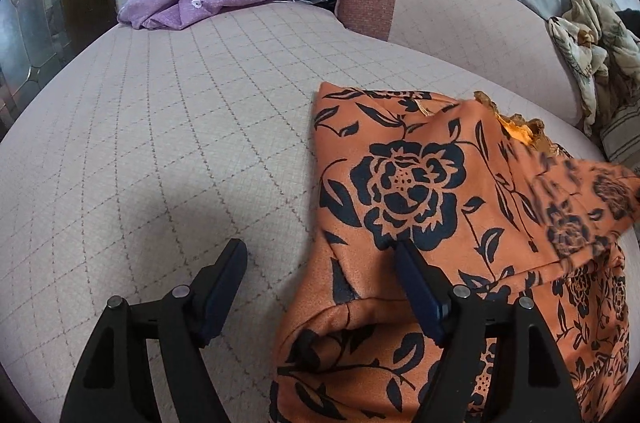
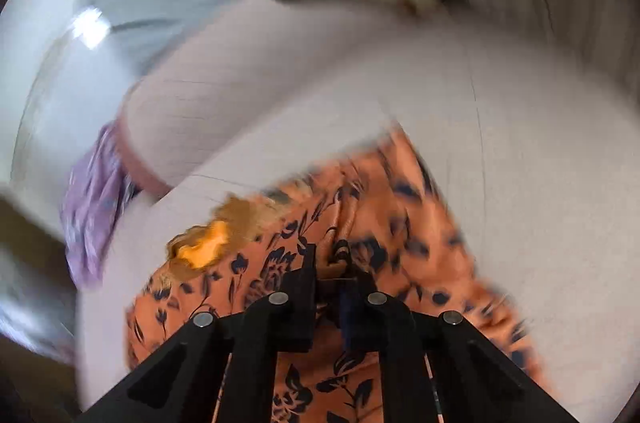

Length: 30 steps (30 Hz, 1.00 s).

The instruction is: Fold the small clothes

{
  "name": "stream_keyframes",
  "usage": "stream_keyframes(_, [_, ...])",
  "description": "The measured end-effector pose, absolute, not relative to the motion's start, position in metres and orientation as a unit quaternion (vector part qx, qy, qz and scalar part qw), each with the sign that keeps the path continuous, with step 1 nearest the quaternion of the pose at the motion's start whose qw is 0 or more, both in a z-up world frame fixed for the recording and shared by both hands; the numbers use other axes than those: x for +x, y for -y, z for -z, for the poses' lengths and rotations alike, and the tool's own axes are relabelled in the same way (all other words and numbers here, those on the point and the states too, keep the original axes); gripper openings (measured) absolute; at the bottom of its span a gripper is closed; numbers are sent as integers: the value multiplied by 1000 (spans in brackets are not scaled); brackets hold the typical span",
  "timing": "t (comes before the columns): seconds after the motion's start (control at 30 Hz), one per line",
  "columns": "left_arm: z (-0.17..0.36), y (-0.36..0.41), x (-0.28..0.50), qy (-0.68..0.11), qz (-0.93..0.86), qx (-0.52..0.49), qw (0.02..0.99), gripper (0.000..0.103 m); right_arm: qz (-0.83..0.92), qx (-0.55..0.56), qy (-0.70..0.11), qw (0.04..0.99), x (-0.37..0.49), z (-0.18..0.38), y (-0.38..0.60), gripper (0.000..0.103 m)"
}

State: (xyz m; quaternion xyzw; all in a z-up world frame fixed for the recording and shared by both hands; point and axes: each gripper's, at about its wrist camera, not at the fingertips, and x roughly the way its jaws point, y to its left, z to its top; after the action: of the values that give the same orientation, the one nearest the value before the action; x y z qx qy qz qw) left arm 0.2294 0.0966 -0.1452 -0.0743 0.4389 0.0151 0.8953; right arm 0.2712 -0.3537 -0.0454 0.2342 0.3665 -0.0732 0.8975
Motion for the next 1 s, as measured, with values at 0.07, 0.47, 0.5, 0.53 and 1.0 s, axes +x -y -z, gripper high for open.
stream_keyframes(0.07, [136, -99, 226, -416, -26, -89, 905, 77, 85, 199, -375, 901, 265, 49, 349, 9])
stream_keyframes(0.47, [150, -86, 239, -457, -18, -46, 888, 89, 130, 206, -372, 896, 236, 66, 377, 62])
stream_keyframes(0.5, [150, -86, 239, -457, -19, -46, 888, 89, 115, 207, -356, 904, 237, 53, 371, 62])
stream_keyframes(0.53, [149, -86, 238, -456, -19, -47, 888, 89, 97, 210, -352, 907, 241, 48, 362, 62])
stream_keyframes(1.0, [150, -93, 238, -455, -13, -75, 887, 90, -242, 289, -534, 756, 404, 131, 142, 70])
